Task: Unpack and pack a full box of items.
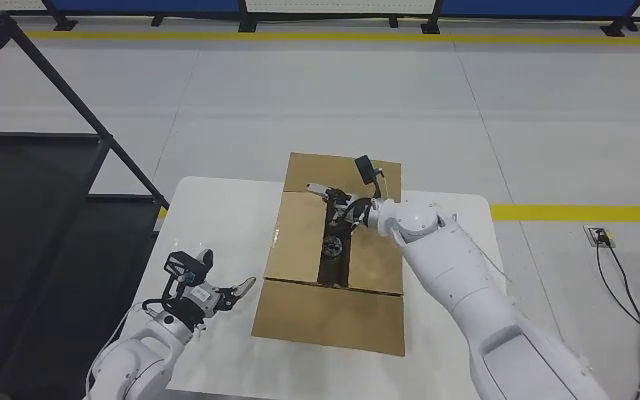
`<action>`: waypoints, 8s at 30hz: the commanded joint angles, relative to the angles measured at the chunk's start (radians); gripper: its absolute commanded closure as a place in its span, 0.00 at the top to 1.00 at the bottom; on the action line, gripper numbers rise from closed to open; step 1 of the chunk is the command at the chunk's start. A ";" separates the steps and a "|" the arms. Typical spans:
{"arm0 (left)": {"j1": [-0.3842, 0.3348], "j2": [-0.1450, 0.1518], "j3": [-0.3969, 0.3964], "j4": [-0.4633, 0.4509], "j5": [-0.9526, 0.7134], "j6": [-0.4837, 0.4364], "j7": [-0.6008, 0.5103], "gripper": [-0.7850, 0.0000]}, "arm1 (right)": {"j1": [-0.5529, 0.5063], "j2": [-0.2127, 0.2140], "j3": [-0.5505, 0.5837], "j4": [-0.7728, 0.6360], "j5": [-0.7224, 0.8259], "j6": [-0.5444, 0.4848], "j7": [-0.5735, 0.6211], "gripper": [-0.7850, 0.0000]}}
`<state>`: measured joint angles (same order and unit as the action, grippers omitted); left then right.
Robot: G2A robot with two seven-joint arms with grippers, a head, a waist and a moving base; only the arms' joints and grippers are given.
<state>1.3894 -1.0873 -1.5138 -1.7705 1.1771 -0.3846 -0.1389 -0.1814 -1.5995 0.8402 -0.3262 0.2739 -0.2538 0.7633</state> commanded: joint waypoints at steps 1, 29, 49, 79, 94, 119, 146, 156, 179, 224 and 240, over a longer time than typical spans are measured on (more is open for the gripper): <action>-0.002 -0.001 0.013 -0.004 0.007 0.001 -0.003 1.00 | -0.003 -0.005 0.003 -0.011 0.007 -0.006 0.011 1.00; -0.104 -0.038 0.155 -0.033 -0.034 0.206 -0.019 1.00 | 0.039 -0.066 0.087 -0.035 0.256 -0.070 0.297 1.00; 0.008 -0.031 -0.022 -0.046 -0.113 0.264 -0.042 1.00 | 0.069 -0.014 0.204 0.077 0.341 -0.204 0.401 1.00; 0.049 -0.032 -0.076 -0.068 -0.027 0.298 -0.059 1.00 | -0.142 0.186 0.434 -0.167 0.328 -0.260 0.310 1.00; 0.099 -0.034 -0.016 -0.392 -0.015 0.164 -0.038 1.00 | -0.332 0.271 0.582 -0.363 0.285 -0.255 0.254 1.00; -0.284 -0.072 0.294 -0.157 -0.349 0.133 -0.369 1.00 | -0.576 0.356 0.762 -0.632 0.190 -0.215 0.262 1.00; -0.824 -0.269 0.709 0.635 -1.087 0.273 -0.515 1.00 | -0.830 0.494 1.070 -0.822 0.456 -0.173 0.630 1.00; -0.852 -0.298 0.732 0.584 -1.025 0.231 -0.408 1.00 | -0.827 0.516 1.057 -0.804 0.478 -0.184 0.619 1.00; -0.990 -0.490 0.995 0.794 -1.051 0.165 -0.309 1.00 | -0.918 0.554 1.262 -0.748 0.672 -0.236 0.567 1.00; -0.339 -0.314 0.043 -0.190 -0.674 0.261 -0.364 1.00 | -0.720 0.551 0.823 -1.018 0.226 -0.362 0.439 1.00; -0.137 -0.292 -0.166 -0.324 -0.746 0.218 -0.377 1.00 | -0.690 0.544 0.734 -1.038 0.093 -0.345 0.385 1.00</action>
<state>1.2520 -1.3794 -1.6795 -2.0945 0.4307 -0.1663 -0.5162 -0.8719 -1.0557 1.5739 -1.3639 0.3671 -0.5985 1.1484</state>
